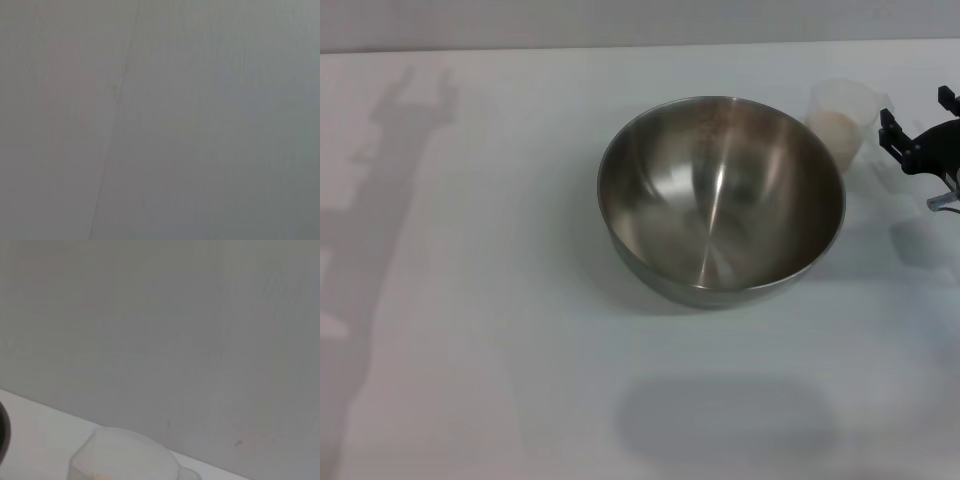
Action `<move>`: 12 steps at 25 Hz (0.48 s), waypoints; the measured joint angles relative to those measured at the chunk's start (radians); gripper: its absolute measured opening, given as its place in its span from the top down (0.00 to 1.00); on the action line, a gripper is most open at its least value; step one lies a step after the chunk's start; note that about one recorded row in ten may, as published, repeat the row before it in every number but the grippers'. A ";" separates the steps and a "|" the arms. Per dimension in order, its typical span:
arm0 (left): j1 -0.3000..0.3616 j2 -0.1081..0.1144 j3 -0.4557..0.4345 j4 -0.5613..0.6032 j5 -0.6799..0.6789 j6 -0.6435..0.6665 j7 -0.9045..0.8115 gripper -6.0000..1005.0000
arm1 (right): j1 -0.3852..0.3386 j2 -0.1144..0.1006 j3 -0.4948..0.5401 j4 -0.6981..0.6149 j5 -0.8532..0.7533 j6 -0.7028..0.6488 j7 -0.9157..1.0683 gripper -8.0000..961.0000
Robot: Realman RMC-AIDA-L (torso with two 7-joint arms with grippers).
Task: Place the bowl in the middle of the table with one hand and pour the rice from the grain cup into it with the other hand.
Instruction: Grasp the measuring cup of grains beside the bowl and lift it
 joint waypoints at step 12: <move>0.009 0.000 0.000 -0.002 -0.002 0.013 -0.001 0.52 | 0.005 -0.001 0.001 0.006 0.001 0.012 0.002 0.23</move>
